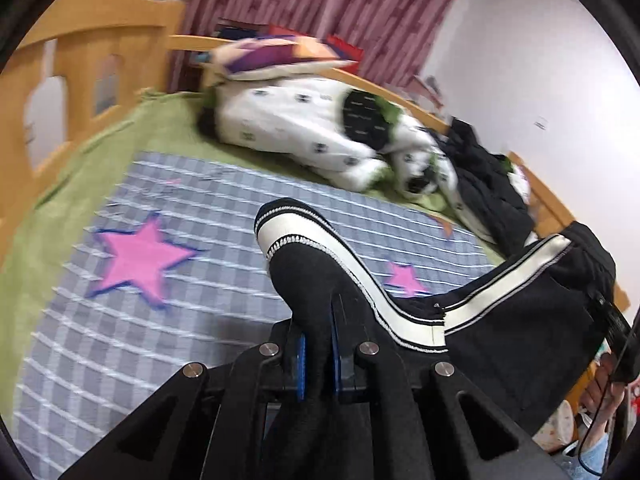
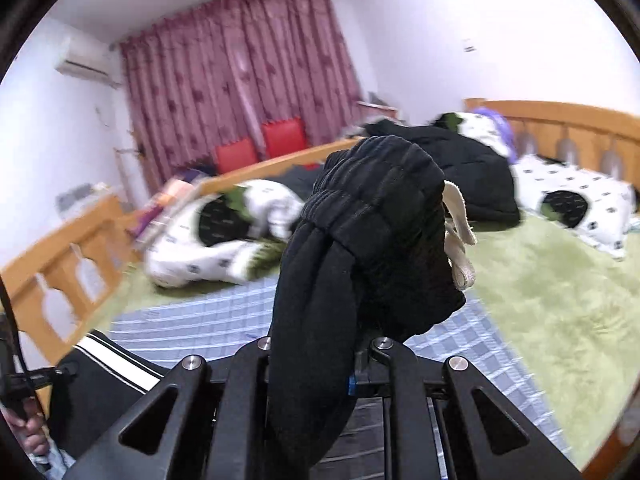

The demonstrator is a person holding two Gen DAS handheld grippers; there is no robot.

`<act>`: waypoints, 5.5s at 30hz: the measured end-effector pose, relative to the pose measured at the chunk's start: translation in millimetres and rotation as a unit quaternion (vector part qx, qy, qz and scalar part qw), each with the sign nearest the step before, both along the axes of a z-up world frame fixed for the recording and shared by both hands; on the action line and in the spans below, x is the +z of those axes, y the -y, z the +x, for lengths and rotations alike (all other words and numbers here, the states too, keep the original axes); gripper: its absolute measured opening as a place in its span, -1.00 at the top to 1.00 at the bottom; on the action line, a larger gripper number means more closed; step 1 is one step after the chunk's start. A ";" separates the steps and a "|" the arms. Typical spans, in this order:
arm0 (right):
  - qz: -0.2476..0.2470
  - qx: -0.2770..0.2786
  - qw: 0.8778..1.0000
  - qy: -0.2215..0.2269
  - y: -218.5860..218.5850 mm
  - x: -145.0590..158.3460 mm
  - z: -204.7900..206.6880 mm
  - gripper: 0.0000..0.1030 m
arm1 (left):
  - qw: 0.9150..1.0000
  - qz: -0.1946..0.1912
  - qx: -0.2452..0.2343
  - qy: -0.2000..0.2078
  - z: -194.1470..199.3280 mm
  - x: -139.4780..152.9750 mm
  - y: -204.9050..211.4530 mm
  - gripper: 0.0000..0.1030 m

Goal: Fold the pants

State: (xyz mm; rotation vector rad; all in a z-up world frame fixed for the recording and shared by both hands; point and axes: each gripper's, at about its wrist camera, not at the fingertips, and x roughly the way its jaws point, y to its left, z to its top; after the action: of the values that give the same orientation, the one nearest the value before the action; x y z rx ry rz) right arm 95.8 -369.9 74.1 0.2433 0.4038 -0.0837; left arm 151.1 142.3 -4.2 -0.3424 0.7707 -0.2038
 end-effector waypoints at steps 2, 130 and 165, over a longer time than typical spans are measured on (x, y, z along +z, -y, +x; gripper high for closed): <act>0.020 0.027 0.999 -0.003 -14.0 -14.0 1.5 0.71 | 0.999 0.018 0.024 -0.012 -0.4 -15.2 -30.0 0.82; -0.013 0.120 0.974 -0.190 -145.1 -149.0 43.4 0.02 | 0.984 0.127 0.122 0.000 -53.5 -57.0 -0.8 -0.10; 0.021 0.233 0.928 -0.290 -279.3 -244.0 88.0 0.48 | 0.975 0.099 0.179 -0.084 -82.5 -128.7 -129.0 -0.10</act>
State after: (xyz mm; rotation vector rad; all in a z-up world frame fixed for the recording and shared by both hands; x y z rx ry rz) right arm 183.8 -90.6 -169.9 0.1551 1.0455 0.3315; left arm 68.6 271.3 -132.9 -0.3061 0.8744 0.2439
